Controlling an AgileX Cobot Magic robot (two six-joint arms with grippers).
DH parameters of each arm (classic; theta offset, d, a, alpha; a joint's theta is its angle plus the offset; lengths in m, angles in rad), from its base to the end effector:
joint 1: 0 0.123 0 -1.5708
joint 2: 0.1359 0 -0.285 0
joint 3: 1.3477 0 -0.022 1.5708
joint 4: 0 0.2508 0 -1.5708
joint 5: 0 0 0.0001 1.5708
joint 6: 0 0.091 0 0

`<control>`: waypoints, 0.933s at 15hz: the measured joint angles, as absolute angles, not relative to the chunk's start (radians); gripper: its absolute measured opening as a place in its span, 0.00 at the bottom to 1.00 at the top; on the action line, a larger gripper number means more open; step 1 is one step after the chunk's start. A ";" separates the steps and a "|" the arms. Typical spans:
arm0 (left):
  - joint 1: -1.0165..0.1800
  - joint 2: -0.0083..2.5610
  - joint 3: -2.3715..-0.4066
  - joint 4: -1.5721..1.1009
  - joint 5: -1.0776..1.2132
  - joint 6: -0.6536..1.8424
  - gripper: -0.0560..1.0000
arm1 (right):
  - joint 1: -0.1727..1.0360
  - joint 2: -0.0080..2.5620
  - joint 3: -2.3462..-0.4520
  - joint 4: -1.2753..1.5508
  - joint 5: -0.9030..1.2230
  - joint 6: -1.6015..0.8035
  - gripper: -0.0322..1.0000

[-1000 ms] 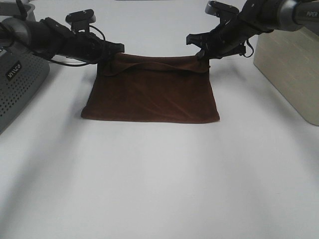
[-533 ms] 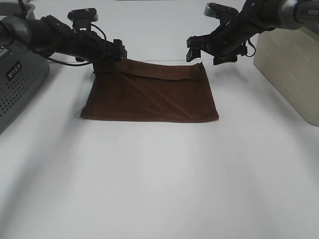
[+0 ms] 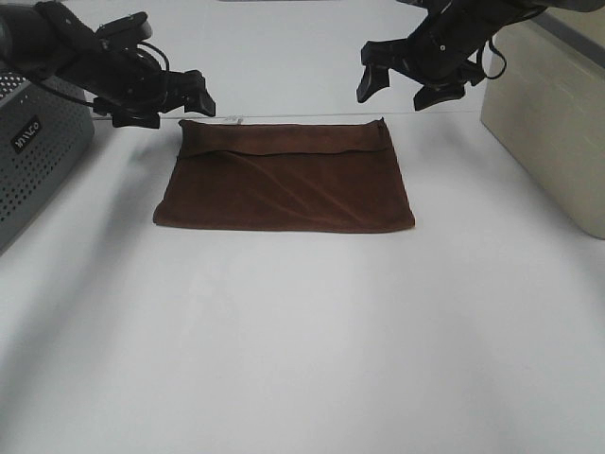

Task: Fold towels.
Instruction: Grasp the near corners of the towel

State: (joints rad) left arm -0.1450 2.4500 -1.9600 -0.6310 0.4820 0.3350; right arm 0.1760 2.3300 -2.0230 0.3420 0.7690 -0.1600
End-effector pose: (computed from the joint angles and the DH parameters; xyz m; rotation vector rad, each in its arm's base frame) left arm 0.5329 -0.1030 0.1323 0.0216 2.3938 -0.5117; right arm 0.5109 0.1124 0.1955 -0.2032 2.5308 0.4038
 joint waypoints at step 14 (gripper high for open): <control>-0.082 2.449 -1.960 -0.591 0.947 0.174 0.92 | 0.096 2.320 -2.023 0.389 1.206 -0.124 0.84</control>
State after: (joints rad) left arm -0.0820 2.4490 -1.9600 -0.5910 0.9470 0.1740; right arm 0.0960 2.3200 -2.0230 0.3890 1.2060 -0.1240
